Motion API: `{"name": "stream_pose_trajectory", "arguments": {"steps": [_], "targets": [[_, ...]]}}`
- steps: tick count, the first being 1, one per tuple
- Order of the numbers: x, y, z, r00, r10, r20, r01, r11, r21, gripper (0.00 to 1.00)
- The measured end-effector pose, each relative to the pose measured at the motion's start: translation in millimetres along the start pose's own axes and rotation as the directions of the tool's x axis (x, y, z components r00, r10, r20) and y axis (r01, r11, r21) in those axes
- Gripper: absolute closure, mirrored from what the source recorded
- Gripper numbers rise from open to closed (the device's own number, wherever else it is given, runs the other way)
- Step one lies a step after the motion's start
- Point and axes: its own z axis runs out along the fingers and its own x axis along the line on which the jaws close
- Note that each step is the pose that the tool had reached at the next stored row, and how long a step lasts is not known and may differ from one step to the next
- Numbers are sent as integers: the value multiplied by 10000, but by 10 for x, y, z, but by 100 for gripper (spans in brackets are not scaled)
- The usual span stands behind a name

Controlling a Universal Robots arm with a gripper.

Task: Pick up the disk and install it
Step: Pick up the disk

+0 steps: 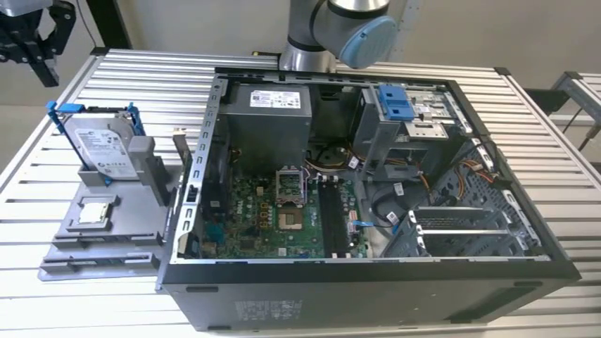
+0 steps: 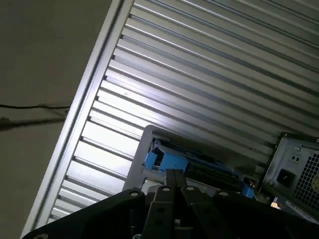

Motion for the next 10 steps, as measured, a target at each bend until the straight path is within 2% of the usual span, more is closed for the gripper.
{"name": "stream_pose_trajectory", "arguments": {"steps": [3, 5, 8, 10], "targets": [[0, 0, 0, 9985, -549, -27, 549, 9985, -11, 100], [0, 0, 0, 9959, -908, -44, 907, 9959, -19, 100], [0, 0, 0, 9895, -1447, -69, 1447, 9895, -32, 100], [0, 0, 0, 9832, -1824, -87, 1824, 9832, -43, 100]]}}
